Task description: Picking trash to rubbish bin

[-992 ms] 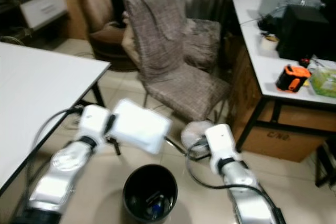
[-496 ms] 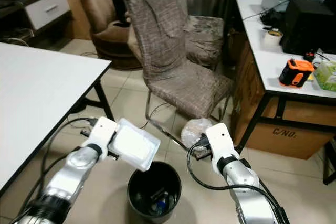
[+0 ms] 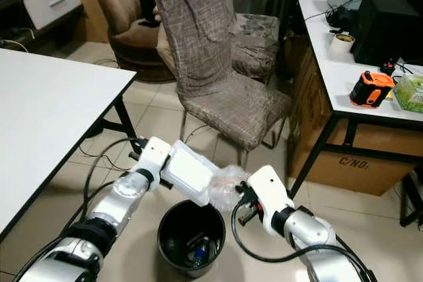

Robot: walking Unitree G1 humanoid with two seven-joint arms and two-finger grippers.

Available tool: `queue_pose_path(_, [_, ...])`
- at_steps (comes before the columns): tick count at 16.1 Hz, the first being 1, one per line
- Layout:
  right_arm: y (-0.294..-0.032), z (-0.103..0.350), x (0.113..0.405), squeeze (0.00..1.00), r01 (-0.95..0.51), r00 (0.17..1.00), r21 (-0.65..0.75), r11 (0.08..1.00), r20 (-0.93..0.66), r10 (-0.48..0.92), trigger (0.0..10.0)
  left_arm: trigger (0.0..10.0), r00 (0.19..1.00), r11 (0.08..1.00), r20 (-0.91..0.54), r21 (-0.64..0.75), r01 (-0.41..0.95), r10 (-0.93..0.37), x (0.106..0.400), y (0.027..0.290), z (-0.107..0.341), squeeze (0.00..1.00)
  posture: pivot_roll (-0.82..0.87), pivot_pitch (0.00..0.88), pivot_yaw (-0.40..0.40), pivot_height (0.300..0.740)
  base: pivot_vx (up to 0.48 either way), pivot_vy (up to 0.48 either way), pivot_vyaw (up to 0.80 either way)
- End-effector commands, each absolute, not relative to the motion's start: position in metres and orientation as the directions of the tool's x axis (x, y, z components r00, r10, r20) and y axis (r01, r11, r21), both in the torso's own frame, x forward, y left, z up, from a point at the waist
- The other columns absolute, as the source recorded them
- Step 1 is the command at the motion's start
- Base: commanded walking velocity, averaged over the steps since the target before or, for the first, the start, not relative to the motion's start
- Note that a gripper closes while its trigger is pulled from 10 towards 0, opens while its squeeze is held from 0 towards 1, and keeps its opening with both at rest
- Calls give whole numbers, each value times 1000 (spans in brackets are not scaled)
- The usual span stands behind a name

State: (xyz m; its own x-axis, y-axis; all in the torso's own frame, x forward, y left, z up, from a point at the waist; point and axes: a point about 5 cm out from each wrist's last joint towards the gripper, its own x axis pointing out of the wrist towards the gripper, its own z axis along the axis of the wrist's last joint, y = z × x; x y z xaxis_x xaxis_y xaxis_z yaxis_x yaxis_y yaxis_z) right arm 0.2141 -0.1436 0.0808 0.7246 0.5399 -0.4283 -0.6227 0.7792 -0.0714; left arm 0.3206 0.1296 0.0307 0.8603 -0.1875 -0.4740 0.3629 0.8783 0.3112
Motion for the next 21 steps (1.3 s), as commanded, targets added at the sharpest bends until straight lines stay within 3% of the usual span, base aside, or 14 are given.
queue_pose_path(1, [-141,88,213,0,-637,717,-59,768,-411,563,10000,10000,877,851,-446,378,365,-178,329,128,39,0,-142,24,-17,740,0,0,0])
queue_pose_path(4, [-136,89,213,0,-653,701,-42,756,-412,582,10000,10000,866,815,-475,434,385,-157,331,138,36,0,-136,24,-2,740,0,0,0])
queue_pose_path(7, [-136,89,209,0,-675,675,-38,737,-435,596,10000,10000,861,831,-482,403,383,-164,331,140,34,0,-140,19,17,740,0,0,0])
queue_pose_path(9, [-137,83,202,0,-706,619,-24,708,-507,600,10000,10000,862,835,-477,394,384,-171,334,138,36,0,-140,23,24,740,0,0,0])
queue_pose_path(14, [-138,82,201,0,-703,610,-20,711,-531,588,10000,10000,852,843,-476,347,411,-220,336,125,38,0,-145,14,24,740,0,0,0])
queue_pose_path(15, [-138,82,201,0,-704,606,-23,709,-539,585,10000,10000,850,844,-476,340,415,-227,336,123,38,482,-145,16,22,740,0,0,0])
queue_pose_path(16, [-138,82,201,0,-703,606,-24,711,-543,581,10000,10000,848,840,-474,339,423,-235,336,120,38,820,-143,13,22,740,0,0,0])
queue_pose_path(17, [-138,81,201,0,-701,606,-25,712,-546,578,10000,10000,847,838,-474,337,428,-242,336,119,39,1000,-143,12,25,740,0,0,0])
queue_pose_path(21, [-141,79,204,0,-692,616,-50,721,-561,553,10000,10000,833,838,-479,304,454,-277,335,114,38,1000,-149,8,33,740,0,0,0])
